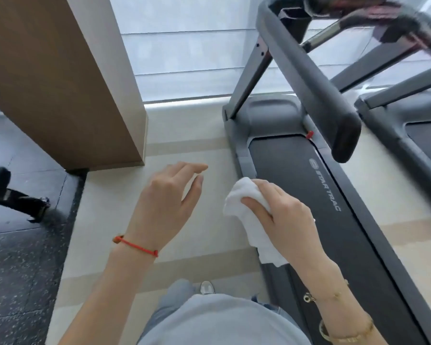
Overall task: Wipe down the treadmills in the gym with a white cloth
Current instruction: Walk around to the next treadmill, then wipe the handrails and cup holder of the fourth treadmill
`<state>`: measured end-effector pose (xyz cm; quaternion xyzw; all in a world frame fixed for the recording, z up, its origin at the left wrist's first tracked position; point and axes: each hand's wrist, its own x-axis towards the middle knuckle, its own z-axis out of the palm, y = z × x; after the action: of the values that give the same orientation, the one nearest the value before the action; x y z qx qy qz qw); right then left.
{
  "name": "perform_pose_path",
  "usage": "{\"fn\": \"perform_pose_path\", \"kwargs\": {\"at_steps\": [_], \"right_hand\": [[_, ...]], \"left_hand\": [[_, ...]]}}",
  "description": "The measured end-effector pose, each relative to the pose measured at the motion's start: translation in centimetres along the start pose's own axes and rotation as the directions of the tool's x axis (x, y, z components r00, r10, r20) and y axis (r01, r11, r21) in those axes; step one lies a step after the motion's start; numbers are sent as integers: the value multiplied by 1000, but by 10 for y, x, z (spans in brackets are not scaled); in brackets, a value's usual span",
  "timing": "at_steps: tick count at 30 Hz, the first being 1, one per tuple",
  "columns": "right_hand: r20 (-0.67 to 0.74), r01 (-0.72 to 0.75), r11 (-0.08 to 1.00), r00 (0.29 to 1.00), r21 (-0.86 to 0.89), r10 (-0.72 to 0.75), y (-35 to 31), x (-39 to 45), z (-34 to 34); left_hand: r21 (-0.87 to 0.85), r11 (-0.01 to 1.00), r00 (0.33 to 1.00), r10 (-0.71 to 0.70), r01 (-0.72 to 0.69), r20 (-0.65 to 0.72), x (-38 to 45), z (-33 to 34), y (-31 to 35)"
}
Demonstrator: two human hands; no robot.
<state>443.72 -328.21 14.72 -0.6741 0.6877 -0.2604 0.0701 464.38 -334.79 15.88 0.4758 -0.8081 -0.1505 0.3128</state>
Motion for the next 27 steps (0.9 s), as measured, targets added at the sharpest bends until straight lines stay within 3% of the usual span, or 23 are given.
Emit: {"fn": "perform_pose_path", "kwargs": {"at_steps": [6,12,18,24,27], "right_hand": [[-122,-176,984,978,-28,171,31,65,-7],[-296,-362,931,896,-58,330,64,133,-13],[-521,-520,851,747,-71,413,93,203,-23],[-803,-671,706,538,-224,256,126,250,-44],[-795,-748,590,540,-304,276,144,262,-51]], "left_hand": [[-98,980,978,181,-171,107,110,40,-11],[-207,918,909,377,-339,181,228,92,-15],[-337,778,748,616,-530,246,346,135,-4],[-406,631,566,774,-661,284,432,176,17],[-438,576,495,817,-690,296,457,201,32]]}}
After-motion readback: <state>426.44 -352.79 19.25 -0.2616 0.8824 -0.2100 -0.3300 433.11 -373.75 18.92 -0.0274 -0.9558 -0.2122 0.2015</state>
